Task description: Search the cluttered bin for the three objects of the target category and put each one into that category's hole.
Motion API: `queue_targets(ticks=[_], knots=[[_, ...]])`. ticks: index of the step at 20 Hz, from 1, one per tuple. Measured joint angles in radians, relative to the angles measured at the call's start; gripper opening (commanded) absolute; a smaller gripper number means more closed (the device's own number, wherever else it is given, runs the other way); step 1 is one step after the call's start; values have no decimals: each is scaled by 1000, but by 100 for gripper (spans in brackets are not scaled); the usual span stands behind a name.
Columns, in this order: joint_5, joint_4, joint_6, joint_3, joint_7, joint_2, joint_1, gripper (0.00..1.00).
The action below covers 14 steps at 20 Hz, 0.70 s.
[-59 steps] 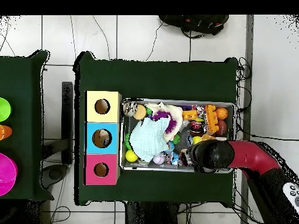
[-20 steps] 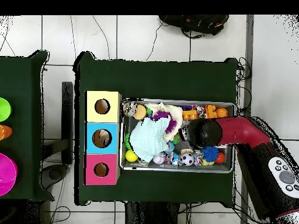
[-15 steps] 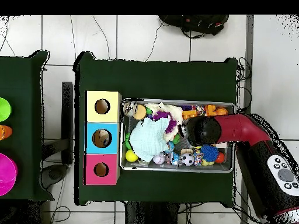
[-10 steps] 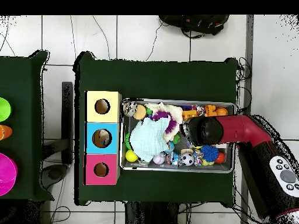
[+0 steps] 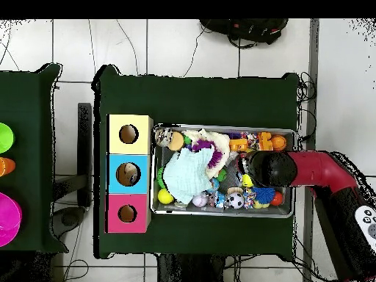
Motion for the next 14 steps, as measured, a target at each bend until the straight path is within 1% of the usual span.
queue_targets(ticks=[4, 8, 14], knots=[[-1, 14, -22, -1, 0, -5, -31, 100], [-4, 45, -79, -10, 0, -16, -46, 100], [-25, 110, -201, -31, 0, -36, -51, 100]])
